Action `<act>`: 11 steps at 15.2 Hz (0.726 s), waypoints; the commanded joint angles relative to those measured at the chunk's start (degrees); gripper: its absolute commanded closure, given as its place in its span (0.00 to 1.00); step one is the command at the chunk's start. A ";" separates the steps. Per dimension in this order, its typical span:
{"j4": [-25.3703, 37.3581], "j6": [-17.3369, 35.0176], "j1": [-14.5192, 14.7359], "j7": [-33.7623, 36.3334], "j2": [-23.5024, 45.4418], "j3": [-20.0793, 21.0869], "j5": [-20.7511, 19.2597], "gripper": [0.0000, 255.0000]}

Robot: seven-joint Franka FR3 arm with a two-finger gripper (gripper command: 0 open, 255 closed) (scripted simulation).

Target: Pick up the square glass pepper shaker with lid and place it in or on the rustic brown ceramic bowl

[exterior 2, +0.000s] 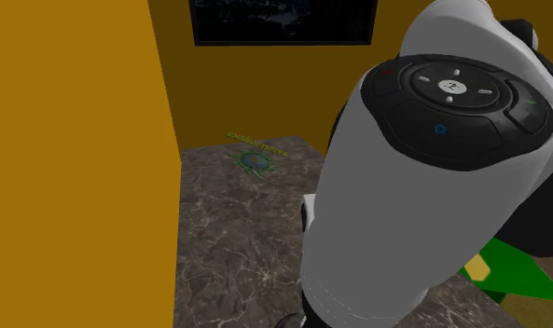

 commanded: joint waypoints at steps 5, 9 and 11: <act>7.55 -6.62 2.19 -0.83 0.71 0.16 0.20 0.00; 7.57 -6.63 2.20 -0.83 0.72 0.16 0.19 0.00; 7.56 -6.62 2.19 -0.83 0.71 0.16 0.19 0.00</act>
